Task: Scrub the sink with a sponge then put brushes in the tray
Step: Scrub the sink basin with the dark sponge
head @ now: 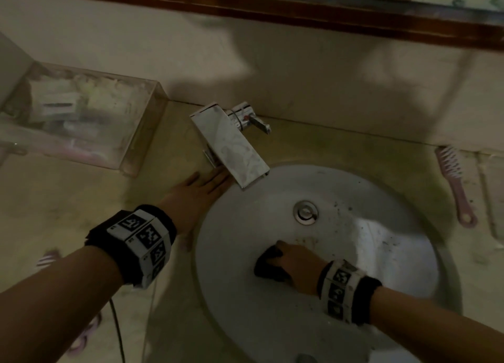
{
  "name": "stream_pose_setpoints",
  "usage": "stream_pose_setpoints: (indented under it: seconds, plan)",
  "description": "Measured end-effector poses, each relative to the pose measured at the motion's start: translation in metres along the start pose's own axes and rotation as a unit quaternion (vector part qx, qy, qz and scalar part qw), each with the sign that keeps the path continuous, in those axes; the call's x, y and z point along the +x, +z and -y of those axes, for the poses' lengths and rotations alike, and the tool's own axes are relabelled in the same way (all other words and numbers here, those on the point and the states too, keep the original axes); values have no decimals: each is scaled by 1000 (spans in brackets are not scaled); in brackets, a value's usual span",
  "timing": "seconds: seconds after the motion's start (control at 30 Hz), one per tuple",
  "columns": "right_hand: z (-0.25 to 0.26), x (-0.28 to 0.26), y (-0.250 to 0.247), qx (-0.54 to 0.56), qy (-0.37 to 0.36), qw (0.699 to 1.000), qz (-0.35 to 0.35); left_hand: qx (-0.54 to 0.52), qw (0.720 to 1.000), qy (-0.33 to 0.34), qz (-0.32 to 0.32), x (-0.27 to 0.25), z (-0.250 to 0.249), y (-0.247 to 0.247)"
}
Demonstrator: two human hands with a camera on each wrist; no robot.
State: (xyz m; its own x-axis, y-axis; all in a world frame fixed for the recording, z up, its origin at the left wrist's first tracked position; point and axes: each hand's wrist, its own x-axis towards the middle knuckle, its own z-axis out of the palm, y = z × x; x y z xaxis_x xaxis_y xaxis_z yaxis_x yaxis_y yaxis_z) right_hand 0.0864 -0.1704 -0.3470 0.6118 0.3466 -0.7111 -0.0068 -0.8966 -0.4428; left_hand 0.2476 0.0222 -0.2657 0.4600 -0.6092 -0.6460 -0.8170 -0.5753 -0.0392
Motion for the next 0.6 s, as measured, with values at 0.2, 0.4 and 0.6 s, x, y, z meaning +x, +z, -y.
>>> stream_pose_setpoints:
  seconds: [0.2, 0.4, 0.6]
  plan:
    - [71, 3, 24, -34, -63, 997, 3, -1, 1000, -10, 1, 0, 0, 1]
    - [37, 55, -2, 11, 93, 987, -132, -10, 1000, -7, 11, -3, -4, -5]
    - [11, 62, -54, 58, 175, 968, -168, -11, 1000, -15, 15, -6, -9, -12]
